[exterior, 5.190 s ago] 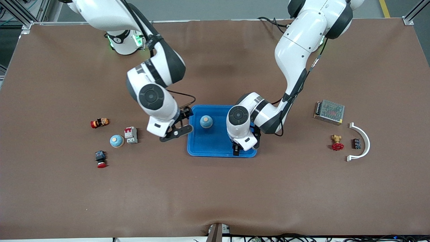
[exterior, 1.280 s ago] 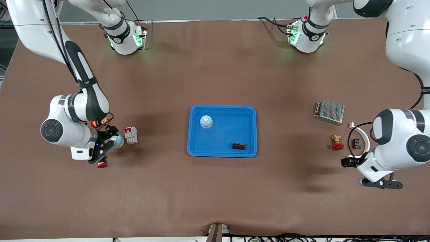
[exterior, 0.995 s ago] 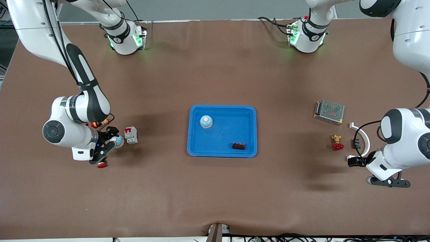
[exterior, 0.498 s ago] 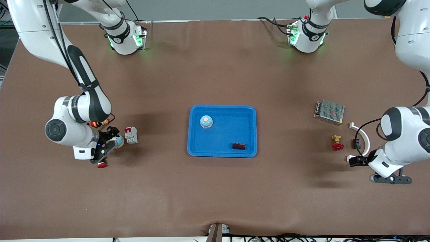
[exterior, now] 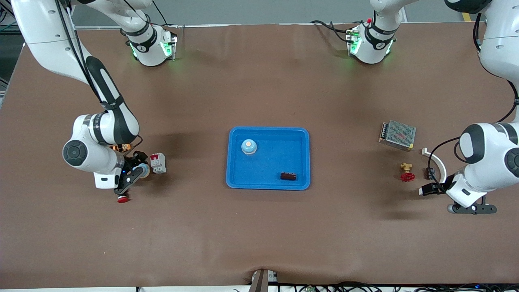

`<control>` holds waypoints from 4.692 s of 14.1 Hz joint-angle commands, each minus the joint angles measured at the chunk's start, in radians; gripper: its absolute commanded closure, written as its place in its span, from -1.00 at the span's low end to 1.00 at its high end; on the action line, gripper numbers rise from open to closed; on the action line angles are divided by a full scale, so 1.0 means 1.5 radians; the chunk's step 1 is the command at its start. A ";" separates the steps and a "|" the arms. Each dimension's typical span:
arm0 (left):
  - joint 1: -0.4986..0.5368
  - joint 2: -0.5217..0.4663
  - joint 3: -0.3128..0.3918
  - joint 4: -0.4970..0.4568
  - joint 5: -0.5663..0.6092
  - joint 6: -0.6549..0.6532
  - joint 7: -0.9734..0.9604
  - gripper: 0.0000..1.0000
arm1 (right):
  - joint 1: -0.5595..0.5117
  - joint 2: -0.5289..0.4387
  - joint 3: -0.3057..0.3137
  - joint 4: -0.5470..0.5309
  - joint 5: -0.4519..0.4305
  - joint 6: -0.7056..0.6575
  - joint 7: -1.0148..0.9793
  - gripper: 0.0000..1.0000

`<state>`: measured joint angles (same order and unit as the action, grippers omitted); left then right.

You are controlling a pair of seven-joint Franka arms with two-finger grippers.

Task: Place electrolytic capacitor and blue bell in tray
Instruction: 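Grasp the second bell with the right gripper while the left approaches a capacitor, then carry the bell to the tray while the left gripper grasps the capacitor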

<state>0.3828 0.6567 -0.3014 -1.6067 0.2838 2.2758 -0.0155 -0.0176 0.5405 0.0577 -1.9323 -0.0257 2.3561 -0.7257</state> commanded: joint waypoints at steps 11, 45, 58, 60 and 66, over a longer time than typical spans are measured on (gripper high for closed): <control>0.048 -0.053 -0.003 -0.141 -0.003 0.077 -0.015 -1.00 | -0.022 0.010 0.013 -0.022 -0.013 0.043 -0.007 -1.00; 0.107 -0.040 0.004 -0.228 0.067 0.203 -0.013 -1.00 | -0.017 0.014 0.018 0.215 0.053 -0.289 0.039 -0.01; 0.107 -0.033 0.004 -0.238 0.068 0.227 -0.019 -1.00 | 0.156 -0.012 0.020 0.258 0.126 -0.323 0.452 -0.03; 0.107 -0.033 0.004 -0.238 0.068 0.227 -0.025 -1.00 | 0.203 -0.011 0.019 0.262 0.126 -0.303 0.542 -0.03; 0.104 -0.041 0.004 -0.243 0.068 0.227 -0.048 -0.98 | 0.304 -0.002 0.017 0.272 0.116 -0.250 0.715 -0.03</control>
<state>0.5360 0.6177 -0.2933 -1.9462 0.3640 2.5995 -0.0495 0.4148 0.5387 0.0953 -1.5346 0.1446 1.9725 0.2931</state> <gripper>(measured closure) 0.000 0.308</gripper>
